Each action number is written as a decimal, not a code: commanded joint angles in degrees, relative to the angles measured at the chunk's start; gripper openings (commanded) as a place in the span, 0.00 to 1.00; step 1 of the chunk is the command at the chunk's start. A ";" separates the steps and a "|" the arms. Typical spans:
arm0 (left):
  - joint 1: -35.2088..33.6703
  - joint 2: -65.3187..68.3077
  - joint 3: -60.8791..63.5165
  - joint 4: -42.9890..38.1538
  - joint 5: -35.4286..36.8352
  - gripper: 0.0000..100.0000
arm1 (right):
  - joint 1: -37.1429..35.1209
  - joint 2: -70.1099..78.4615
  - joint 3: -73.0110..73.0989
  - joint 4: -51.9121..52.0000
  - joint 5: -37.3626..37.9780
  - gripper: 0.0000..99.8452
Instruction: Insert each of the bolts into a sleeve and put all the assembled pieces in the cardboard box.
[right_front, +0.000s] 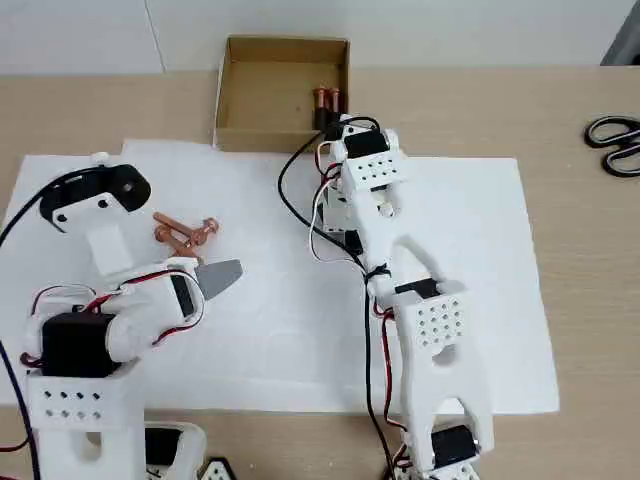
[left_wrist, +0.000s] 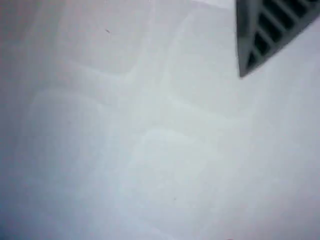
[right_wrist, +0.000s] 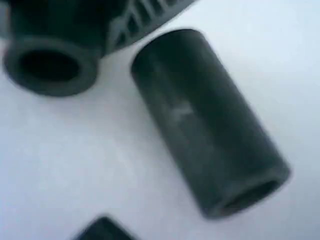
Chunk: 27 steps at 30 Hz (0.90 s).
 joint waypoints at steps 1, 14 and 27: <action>-0.26 -0.62 -0.13 0.18 -0.26 0.34 | 1.01 -0.66 -0.44 -0.57 0.00 0.00; -0.26 -0.09 -0.48 0.70 -0.09 0.34 | 4.35 -26.42 5.19 1.63 0.18 0.00; -2.11 26.73 -12.09 0.35 2.11 0.34 | 2.24 -36.53 14.59 1.27 23.12 0.00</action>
